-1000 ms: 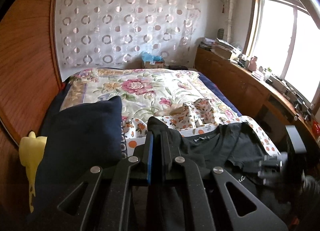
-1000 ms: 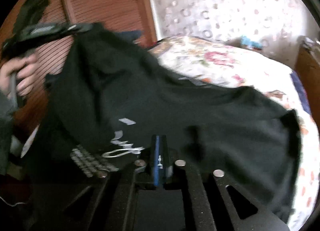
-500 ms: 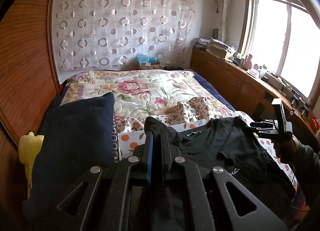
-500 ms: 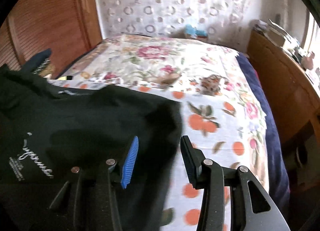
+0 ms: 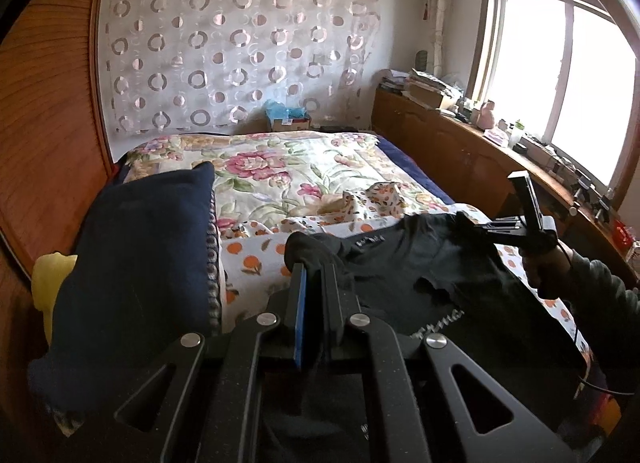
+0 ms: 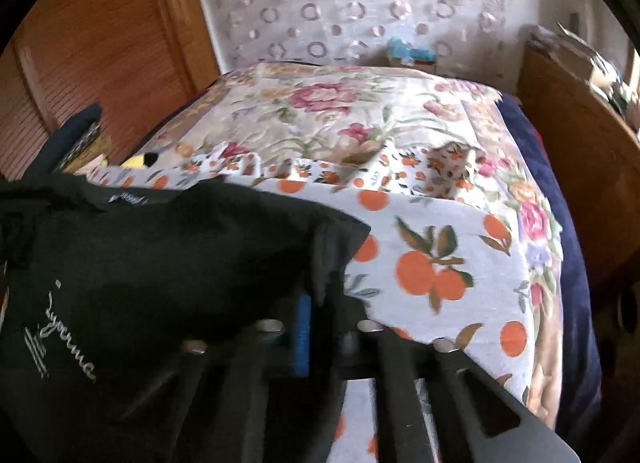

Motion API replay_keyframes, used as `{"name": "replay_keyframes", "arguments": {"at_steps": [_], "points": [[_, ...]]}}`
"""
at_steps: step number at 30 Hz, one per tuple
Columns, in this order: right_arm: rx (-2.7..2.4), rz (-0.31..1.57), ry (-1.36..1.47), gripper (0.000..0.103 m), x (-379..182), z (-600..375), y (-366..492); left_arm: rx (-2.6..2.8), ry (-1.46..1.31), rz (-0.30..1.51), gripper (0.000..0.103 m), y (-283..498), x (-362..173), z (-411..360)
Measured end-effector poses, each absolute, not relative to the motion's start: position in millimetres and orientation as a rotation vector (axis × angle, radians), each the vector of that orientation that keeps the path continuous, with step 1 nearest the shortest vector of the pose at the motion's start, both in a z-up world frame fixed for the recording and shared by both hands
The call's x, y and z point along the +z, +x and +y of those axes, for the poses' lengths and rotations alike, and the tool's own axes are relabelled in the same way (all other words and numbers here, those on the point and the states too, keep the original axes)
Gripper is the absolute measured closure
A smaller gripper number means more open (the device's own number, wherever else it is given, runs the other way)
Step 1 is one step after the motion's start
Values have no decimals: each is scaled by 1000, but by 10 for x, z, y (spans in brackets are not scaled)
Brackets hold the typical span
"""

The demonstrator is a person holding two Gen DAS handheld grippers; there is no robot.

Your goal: Fold small clothes

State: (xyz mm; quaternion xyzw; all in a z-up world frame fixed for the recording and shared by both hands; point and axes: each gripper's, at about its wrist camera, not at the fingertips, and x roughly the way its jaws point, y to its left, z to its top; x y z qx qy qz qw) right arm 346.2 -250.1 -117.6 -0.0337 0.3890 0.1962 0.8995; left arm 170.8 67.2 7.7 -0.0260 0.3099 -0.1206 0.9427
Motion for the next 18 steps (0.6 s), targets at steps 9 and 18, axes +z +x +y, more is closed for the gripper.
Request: {"name": "replay_keyframes", "arguments": {"at_steps": [9, 18], "points": [[460, 545, -14, 99, -668, -2840, 2367, -239, -54, 572, 96, 1112, 97, 715], [445, 453, -11, 99, -847, -3334, 1229, -187, -114, 547, 96, 527, -113, 948]]}}
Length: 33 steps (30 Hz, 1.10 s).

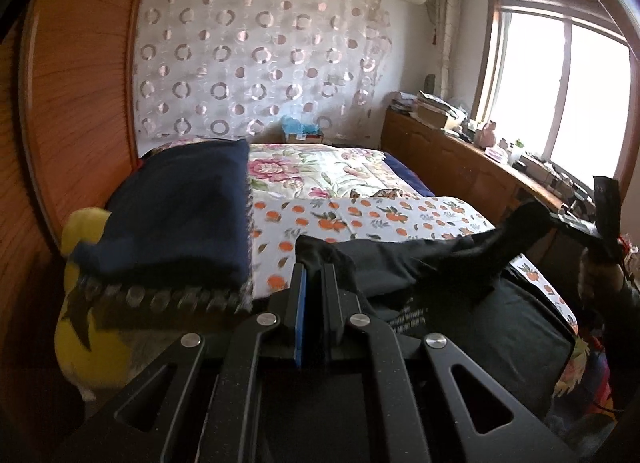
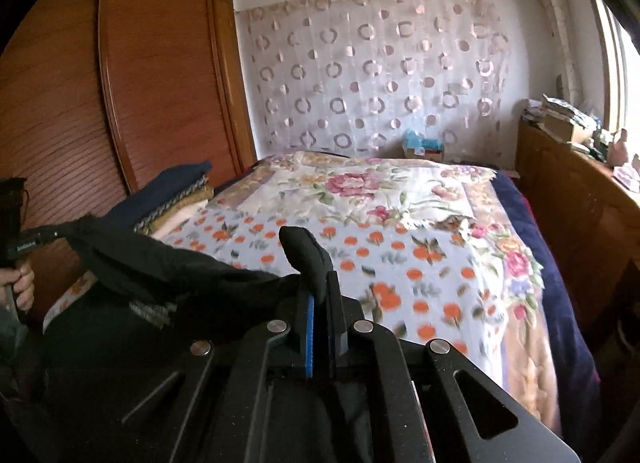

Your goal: Fold small clothes

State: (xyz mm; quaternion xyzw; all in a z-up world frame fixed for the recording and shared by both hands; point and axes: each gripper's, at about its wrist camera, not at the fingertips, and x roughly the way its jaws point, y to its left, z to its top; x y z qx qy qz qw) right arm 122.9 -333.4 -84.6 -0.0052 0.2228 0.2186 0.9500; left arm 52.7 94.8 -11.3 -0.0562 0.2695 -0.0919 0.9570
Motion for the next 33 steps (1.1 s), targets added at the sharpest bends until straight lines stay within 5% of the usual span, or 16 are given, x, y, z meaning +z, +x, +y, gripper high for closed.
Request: {"name": "replay_keyframes", "arguments": {"at_steps": [24, 26, 29, 33], "points": [[358, 607, -96, 95, -671, -3736, -118, -125, -88, 621, 92, -433, -279, 1070], [329, 608, -83, 86, -640, -3761, -96, -119, -82, 623, 75, -436, -296, 1075], [304, 594, -68, 59, -566, -3766, -26, -119, -86, 608, 47, -400, -301, 1104], [298, 580, -75, 53, -523, -3719, 130, -106, -75, 620, 33, -264, -342, 1129]]}}
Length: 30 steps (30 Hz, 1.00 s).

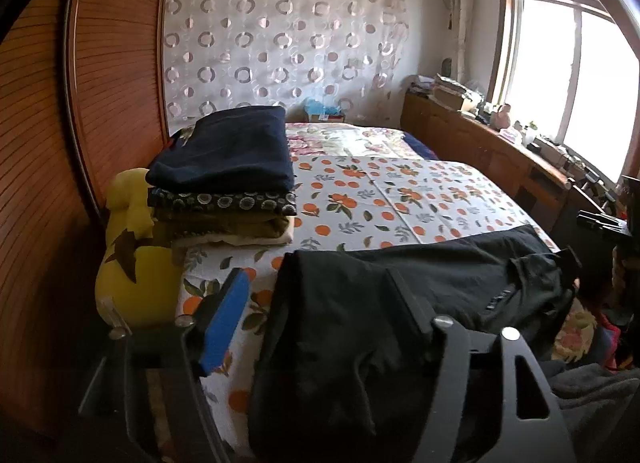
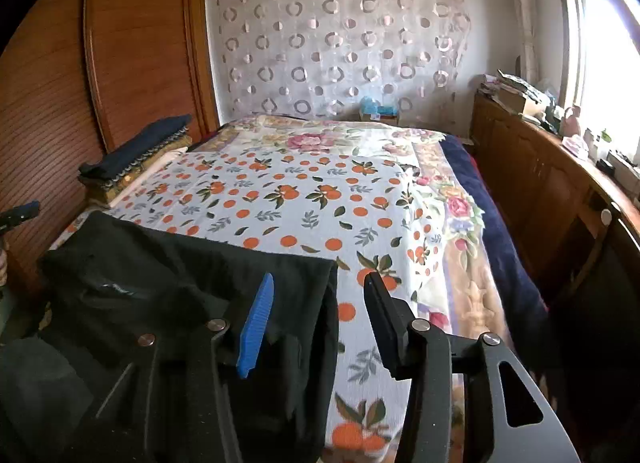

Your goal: Fold small clothes

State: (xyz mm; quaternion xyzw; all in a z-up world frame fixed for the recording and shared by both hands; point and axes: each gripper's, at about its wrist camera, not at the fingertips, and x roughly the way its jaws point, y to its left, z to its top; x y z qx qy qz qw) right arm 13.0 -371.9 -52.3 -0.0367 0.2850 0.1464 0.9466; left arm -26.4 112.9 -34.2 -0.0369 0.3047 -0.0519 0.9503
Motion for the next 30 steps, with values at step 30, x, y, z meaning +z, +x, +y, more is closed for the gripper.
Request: {"name": "replay_keyframes", "arguments": {"at_steps": [30], "points": [[340, 774, -55, 44, -1055, -3529, 1251, -112, -16, 904, 33, 891, -1045, 1151]]}}
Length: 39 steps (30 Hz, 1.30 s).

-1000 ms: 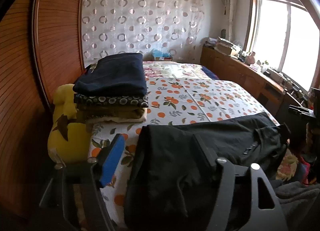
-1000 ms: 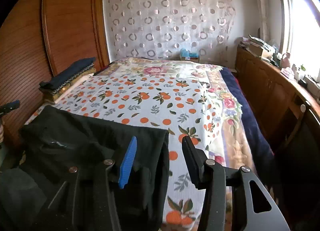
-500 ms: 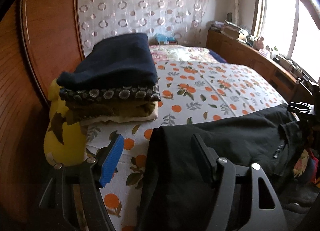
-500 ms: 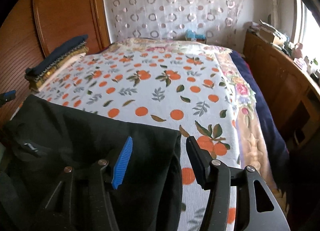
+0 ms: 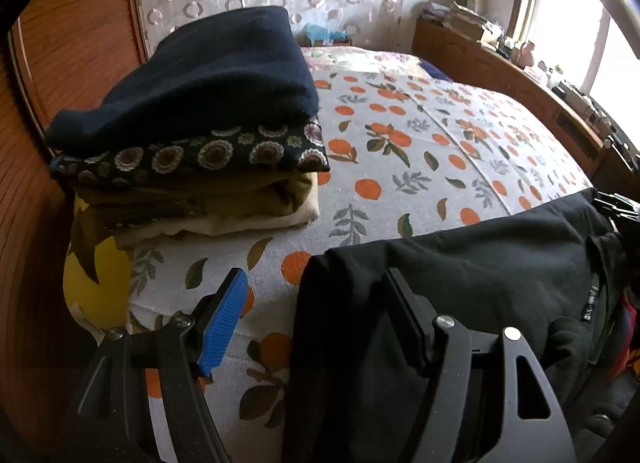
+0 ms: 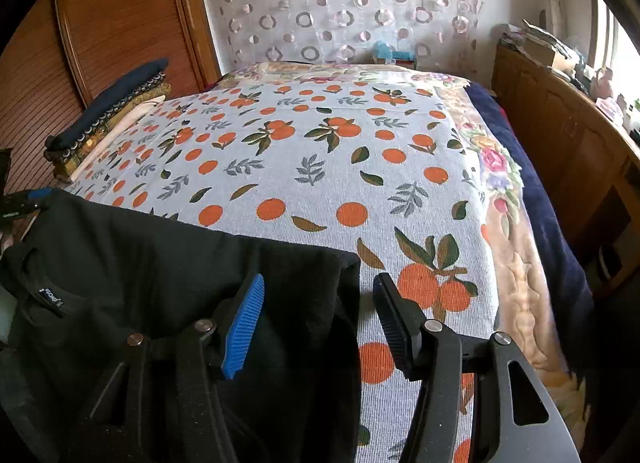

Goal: Fold small clothes
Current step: 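Lift the shirt with both grippers and fold the hem toward the collar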

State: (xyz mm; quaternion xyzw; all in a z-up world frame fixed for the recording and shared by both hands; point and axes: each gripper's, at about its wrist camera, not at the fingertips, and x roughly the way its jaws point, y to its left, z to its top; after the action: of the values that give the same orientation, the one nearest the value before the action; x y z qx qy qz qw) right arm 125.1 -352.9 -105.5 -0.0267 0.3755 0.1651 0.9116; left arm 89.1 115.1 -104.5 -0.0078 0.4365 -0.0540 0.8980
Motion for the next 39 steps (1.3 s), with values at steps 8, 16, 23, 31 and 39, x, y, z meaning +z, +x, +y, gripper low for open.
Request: {"name": "replay_keyframes", "arguments": {"at_steps": [8, 16, 23, 31, 39], "points": [[344, 773, -57, 44, -1126, -3530, 1282, -122, -14, 919, 30, 920, -1086, 1166], [468, 809, -72, 67, -1110, -3356, 1315, -206, -20, 912, 71, 869, -1048, 1136], [539, 771, -36, 91, -973, -3359, 1084, -242, -52, 770, 92, 484, -585, 1076], [519, 460, 1, 93, 86, -3503, 222, -301, -45, 506, 93, -166, 502, 961], [511, 231, -60, 93, 1154, -3666, -338, -300, -33, 267, 93, -480, 1478, 1061]]}}
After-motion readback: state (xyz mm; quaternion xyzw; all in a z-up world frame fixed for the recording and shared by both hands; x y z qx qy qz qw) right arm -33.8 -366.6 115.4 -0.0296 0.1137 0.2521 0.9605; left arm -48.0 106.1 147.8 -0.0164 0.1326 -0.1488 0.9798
